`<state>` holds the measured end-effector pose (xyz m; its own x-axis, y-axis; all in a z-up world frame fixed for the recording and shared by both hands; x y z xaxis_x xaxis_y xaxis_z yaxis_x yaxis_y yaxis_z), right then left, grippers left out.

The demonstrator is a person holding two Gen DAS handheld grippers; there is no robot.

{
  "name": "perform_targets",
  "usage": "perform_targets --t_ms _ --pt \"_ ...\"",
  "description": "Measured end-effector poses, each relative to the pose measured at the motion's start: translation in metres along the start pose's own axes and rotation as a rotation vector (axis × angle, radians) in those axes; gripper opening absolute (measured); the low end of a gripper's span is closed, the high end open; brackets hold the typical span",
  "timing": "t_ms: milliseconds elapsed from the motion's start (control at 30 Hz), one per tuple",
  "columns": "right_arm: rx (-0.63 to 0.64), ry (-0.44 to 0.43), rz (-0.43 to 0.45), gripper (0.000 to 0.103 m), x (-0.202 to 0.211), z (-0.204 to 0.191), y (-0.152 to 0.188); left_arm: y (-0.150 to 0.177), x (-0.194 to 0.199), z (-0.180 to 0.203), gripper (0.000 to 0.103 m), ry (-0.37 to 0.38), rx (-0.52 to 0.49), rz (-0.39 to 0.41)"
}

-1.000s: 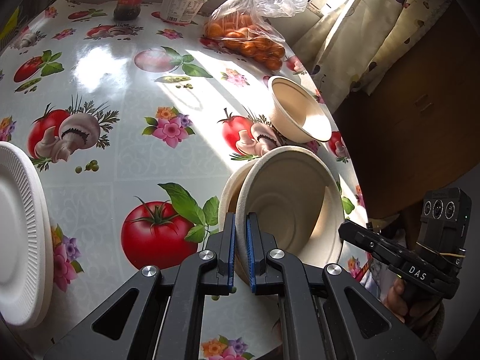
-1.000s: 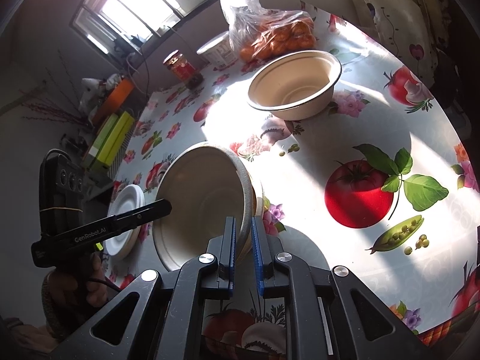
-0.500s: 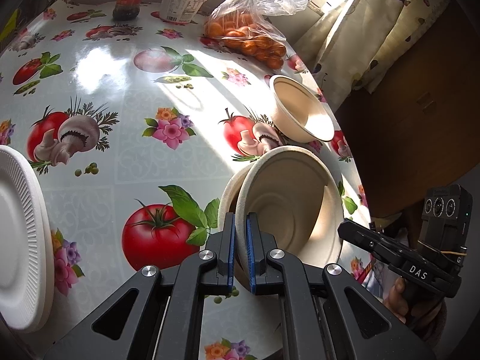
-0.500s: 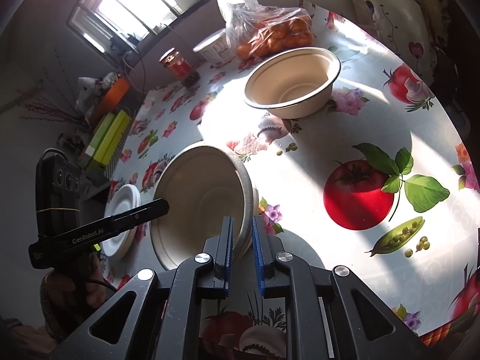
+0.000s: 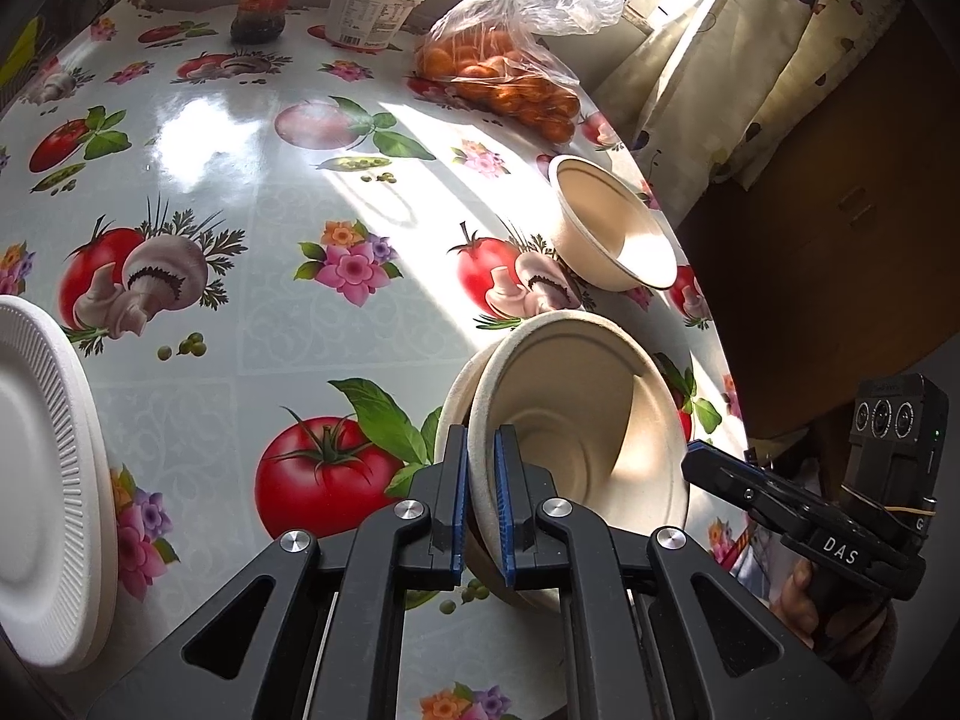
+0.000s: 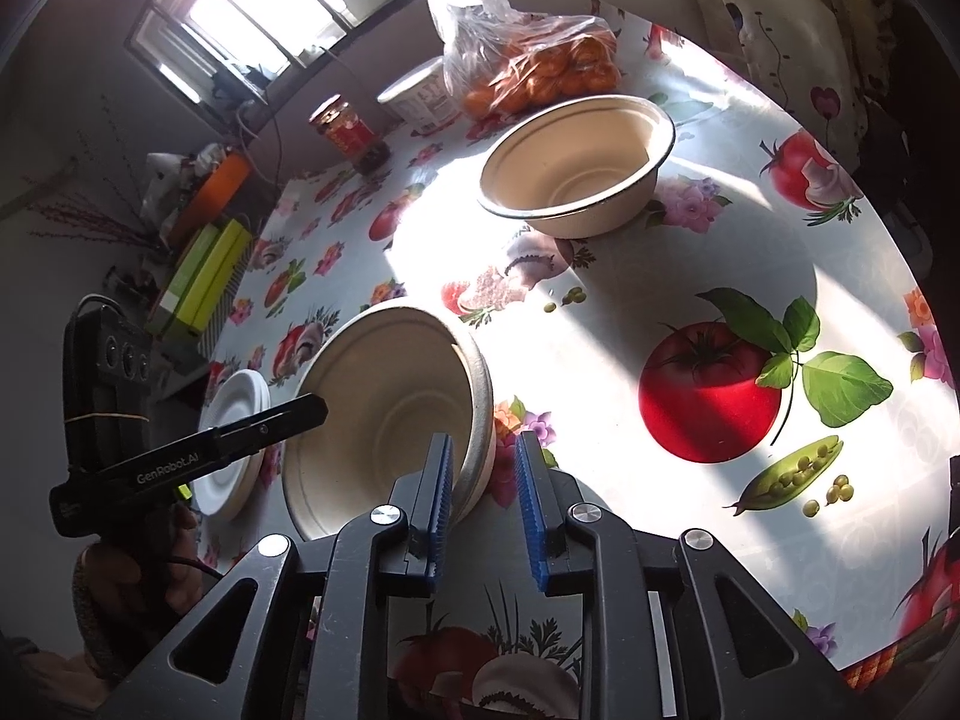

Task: Organize plates and bowls

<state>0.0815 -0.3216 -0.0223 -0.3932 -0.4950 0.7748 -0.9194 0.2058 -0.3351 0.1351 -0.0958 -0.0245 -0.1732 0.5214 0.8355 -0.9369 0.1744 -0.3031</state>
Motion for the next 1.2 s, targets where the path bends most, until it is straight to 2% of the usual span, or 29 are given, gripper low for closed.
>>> perform_targets --t_ms 133,200,267,400,533,567,800,933,1200 --pt "0.001 0.0 0.0 0.022 0.0 0.0 0.0 -0.001 0.002 0.001 0.024 0.007 -0.006 0.01" --pt "-0.001 -0.001 0.001 0.022 0.0 0.0 0.0 -0.002 0.003 0.001 0.039 0.013 -0.01 0.018" --pt "-0.003 -0.002 0.0 0.022 -0.001 0.0 -0.001 -0.003 0.005 0.001 0.042 0.012 -0.012 0.023" --pt "-0.005 -0.006 -0.001 0.023 -0.001 0.0 -0.001 -0.004 0.005 0.001 0.042 -0.003 -0.02 0.029" --pt "-0.003 -0.06 0.012 0.027 -0.002 -0.004 -0.001 -0.005 0.005 0.001 0.042 0.004 -0.017 0.029" --pt "-0.003 -0.061 0.01 0.029 -0.003 -0.005 -0.001 -0.005 0.005 0.001 0.042 0.008 -0.018 0.028" --pt "0.022 -0.035 -0.01 0.029 -0.014 -0.015 -0.003 -0.006 0.005 -0.001 0.042 0.007 -0.018 0.033" --pt "0.041 -0.037 -0.028 0.014 -0.019 -0.02 -0.002 -0.007 0.006 -0.001 0.042 0.004 -0.022 0.034" --pt "0.045 -0.046 -0.024 0.011 -0.016 -0.022 -0.003 -0.008 0.008 -0.005 0.042 0.017 -0.013 0.037"
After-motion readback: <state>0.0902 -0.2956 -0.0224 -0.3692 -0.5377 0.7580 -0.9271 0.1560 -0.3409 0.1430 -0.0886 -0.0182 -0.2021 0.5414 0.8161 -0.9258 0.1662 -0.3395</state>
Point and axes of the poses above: each gripper's, at about its wrist camera, not at the fingertips, and x roughly against the way its jaws point, z to its right, y to its underside, the point moved 3 cm from there along -x, roughly the way its jaws point, and after that the axes turned 8 degrees about -z, right-handed, at the moved point
